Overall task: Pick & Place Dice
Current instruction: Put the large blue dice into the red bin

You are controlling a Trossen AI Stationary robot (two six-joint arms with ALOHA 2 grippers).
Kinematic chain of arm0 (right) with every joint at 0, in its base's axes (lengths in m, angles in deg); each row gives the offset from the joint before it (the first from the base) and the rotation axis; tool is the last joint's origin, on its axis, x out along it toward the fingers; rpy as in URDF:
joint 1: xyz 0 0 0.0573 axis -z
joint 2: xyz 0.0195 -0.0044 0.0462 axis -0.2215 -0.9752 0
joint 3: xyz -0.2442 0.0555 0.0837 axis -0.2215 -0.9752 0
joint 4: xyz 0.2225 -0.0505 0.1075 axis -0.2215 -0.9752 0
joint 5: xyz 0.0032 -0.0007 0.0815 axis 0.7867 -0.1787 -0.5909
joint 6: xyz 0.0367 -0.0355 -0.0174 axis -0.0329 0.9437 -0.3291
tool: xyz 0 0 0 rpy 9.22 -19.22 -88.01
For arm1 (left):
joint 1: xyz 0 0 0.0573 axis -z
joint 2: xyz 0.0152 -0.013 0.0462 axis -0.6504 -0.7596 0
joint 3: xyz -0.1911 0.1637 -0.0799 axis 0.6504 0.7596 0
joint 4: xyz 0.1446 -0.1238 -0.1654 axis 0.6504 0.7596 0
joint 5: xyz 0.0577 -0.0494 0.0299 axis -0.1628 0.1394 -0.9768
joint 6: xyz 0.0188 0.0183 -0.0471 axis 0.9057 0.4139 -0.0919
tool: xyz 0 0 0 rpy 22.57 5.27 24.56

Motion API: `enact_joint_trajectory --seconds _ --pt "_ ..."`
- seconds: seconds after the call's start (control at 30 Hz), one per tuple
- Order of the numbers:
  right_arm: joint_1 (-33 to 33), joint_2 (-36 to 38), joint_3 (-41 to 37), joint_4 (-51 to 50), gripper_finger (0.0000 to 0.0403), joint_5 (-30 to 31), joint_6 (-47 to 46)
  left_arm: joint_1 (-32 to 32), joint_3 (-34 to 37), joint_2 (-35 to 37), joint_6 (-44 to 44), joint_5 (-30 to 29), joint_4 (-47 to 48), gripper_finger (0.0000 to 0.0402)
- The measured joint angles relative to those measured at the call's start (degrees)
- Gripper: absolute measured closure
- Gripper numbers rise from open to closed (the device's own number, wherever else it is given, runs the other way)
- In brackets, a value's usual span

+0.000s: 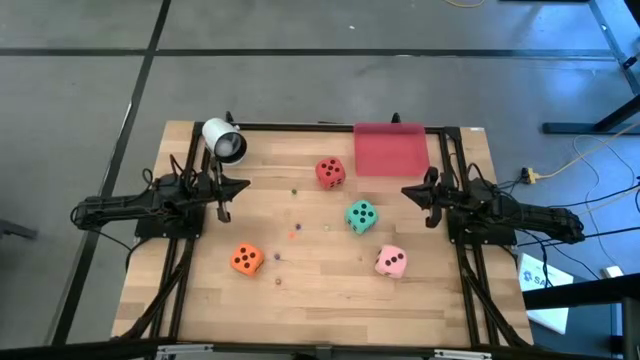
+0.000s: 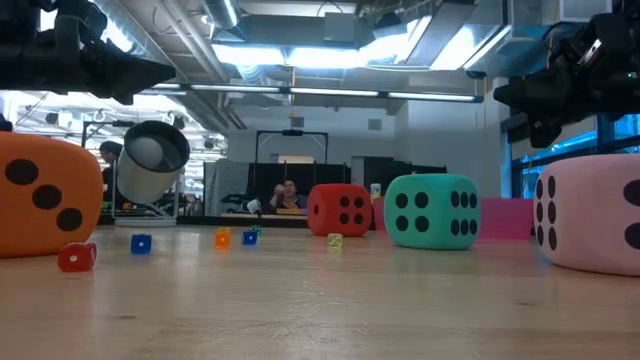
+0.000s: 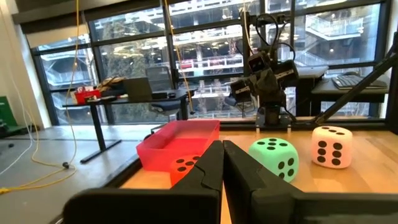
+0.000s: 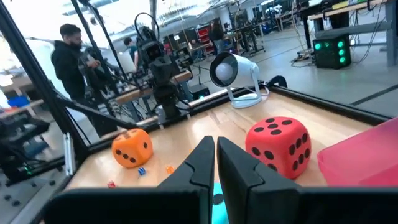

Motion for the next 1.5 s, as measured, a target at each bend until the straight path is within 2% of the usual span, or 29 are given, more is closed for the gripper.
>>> enact_joint_trajectory --seconds 0.07,0.17,0.3,0.47,0.67,0.83,0.93,1.17,1.3,1.5 --pt "0.00 -0.04 0.00 -0.15 0.0381 -1.05 -1.90 -0.01 0.00 0.00 -1.93 -0.01 -0.36 0.0397" --pt "-0.02 -0.71 0.00 0.05 0.0375 -2.91 -4.39 0.00 0.00 0.00 -9.30 0.11 -1.09 0.0396" --pt "-0.87 -3.05 0.00 4.23 0.0346 -4.32 -5.63 0.00 0.00 0.00 -18.28 0.09 -0.88 0.0398" --pt "-3.39 -8.53 0.00 12.15 0.0270 -6.43 -5.52 0.00 0.00 0.00 -20.30 0.01 -0.89 0.0397" --pt "-6.68 -18.23 0.00 20.71 0.0154 -4.23 -4.54 0.00 0.00 0.00 -20.55 0.01 -0.93 0.0400" --pt "-8.93 -27.95 1.47 23.31 0.0095 -2.78 -4.54 0.00 0.00 0.00 -20.54 0.00 -2.62 0.0400" --pt "-10.51 -34.55 4.93 23.39 0.0082 -1.90 -1.75 0.00 0.00 0.00 -20.51 0.00 -3.22 0.0400" --pt "-12.07 -47.88 15.27 23.46 0.0078 -3.95 11.72 0.00 0.00 0.00 -20.51 0.03 -2.99 0.0397" --pt "-12.02 -51.03 18.59 23.02 0.0078 -4.27 13.32 -0.01 -0.01 0.00 -20.49 0.02 -2.91 0.0396" --pt "-12.02 -52.35 19.26 22.84 0.0078 -4.27 13.30 0.00 0.00 0.00 -20.43 0.02 -2.32 0.0396"
